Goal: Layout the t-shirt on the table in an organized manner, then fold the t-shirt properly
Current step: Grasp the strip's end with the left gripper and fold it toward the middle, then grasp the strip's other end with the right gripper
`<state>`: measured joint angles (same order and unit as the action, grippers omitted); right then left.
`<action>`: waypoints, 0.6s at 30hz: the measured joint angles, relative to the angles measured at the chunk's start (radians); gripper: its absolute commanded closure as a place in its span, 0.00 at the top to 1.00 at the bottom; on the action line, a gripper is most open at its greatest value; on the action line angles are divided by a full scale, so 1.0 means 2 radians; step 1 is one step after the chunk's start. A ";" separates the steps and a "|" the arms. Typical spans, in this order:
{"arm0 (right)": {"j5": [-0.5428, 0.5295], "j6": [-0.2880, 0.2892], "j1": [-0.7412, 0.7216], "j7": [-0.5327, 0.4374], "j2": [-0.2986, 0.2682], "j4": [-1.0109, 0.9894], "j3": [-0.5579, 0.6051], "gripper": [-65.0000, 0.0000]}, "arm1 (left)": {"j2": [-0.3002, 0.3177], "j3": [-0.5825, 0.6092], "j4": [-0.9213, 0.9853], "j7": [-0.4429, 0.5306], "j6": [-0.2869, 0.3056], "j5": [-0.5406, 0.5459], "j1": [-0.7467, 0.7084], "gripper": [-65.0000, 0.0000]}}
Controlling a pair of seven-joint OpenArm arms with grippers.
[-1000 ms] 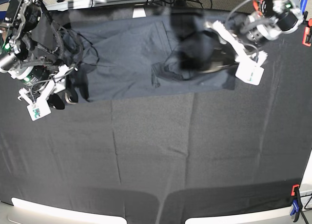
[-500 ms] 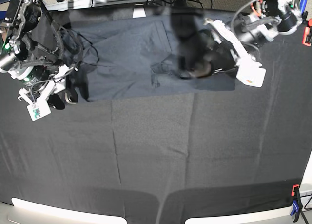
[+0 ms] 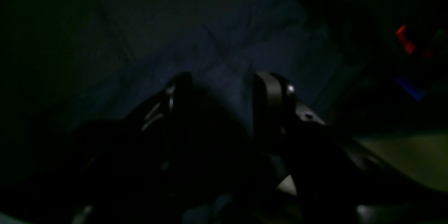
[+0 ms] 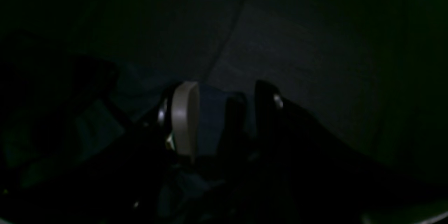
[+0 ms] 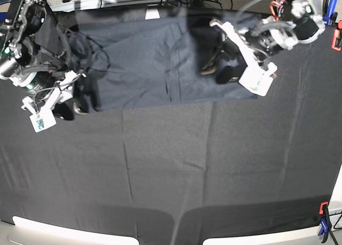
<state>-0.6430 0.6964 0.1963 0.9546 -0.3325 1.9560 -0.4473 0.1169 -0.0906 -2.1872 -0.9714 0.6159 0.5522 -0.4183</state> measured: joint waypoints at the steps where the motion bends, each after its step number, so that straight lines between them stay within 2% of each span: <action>1: -0.002 0.000 0.000 0.000 0.000 0.000 0.000 0.39 | 0.000 0.000 0.000 0.002 -0.001 -0.006 0.000 0.40; 5: 0.007 0.000 -0.001 0.022 0.000 0.000 0.000 0.39 | 0.000 0.000 0.000 0.005 -0.002 -0.029 0.000 0.40; 8: 0.009 -0.003 0.000 0.099 -0.007 0.000 0.000 0.40 | 0.002 0.000 0.000 0.044 -0.003 -0.084 0.000 0.40; 10: 0.010 -0.011 0.006 0.102 -0.022 -0.001 -0.006 0.40 | 0.010 -0.001 0.000 0.072 -0.005 -0.096 0.000 0.40; 11: 0.009 -0.011 0.007 0.101 -0.028 -0.004 -0.014 0.40 | 0.014 0.000 0.000 0.085 -0.021 -0.098 -0.001 0.40; 13: 0.002 -0.011 0.007 0.101 -0.040 -0.019 -0.041 0.49 | 0.024 0.000 0.000 0.098 -0.038 -0.109 -0.001 0.40; 15: -0.037 -0.013 0.007 0.099 -0.054 -0.047 -0.074 0.57 | 0.040 0.000 0.000 0.108 -0.046 -0.120 -0.002 0.40; 18: -0.096 -0.019 0.007 0.097 -0.068 -0.109 -0.109 0.59 | 0.056 0.000 0.000 0.108 -0.063 -0.125 -0.001 0.40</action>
<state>-0.8356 0.6579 0.2100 1.1488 -0.4679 1.7390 -0.6655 0.2291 -0.0914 -2.1868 -0.7547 0.4892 0.3019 -0.4206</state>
